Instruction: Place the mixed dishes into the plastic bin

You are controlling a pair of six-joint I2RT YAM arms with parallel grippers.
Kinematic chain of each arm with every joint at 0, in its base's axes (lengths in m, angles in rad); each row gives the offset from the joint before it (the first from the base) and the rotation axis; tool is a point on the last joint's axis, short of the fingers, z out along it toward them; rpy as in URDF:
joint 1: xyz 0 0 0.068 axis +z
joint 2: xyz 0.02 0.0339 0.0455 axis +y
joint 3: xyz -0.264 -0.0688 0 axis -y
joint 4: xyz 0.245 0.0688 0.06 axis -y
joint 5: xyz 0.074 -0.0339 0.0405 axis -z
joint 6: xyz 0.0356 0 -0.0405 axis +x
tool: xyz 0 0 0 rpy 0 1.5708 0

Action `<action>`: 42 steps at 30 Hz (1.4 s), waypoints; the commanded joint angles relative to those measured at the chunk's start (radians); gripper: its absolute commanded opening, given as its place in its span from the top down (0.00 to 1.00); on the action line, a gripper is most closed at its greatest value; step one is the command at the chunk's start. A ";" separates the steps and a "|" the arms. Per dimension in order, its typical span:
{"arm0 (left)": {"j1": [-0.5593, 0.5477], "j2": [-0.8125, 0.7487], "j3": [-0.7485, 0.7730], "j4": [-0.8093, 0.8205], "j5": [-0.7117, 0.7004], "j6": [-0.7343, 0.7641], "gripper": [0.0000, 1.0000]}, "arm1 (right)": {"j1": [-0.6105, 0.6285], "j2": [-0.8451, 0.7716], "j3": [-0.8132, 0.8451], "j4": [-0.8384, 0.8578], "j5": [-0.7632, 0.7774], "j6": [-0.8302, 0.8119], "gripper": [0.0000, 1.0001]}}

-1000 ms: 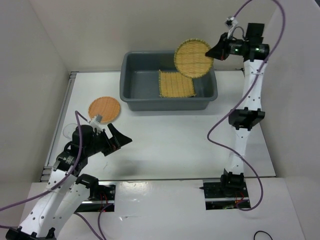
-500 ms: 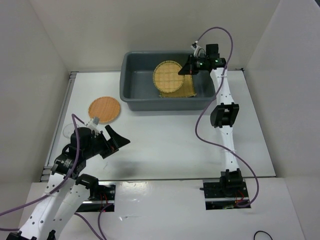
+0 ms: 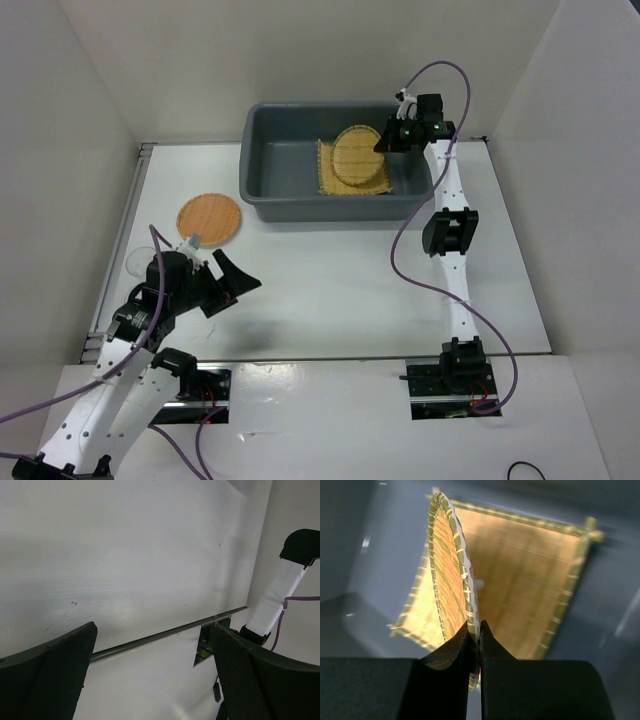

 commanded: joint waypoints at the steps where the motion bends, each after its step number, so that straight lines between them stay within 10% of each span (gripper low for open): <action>1: 0.006 0.020 0.048 0.010 -0.007 0.007 0.00 | -0.004 0.009 0.050 0.043 0.051 -0.009 0.96; 7: 0.006 0.048 0.090 -0.018 -0.039 0.049 0.00 | -0.005 0.028 0.050 0.043 0.083 -0.009 0.78; 18: 0.006 0.137 0.258 -0.116 -0.138 0.186 0.00 | -0.023 0.018 0.050 -0.002 0.112 -0.027 0.14; 28: 0.037 0.336 0.376 -0.031 -0.444 0.128 0.00 | -0.118 -0.182 0.050 -0.049 0.121 -0.027 0.02; 42: 0.324 0.796 0.301 0.393 -0.349 -0.077 0.00 | -0.127 -0.590 0.050 -0.071 0.172 -0.203 0.02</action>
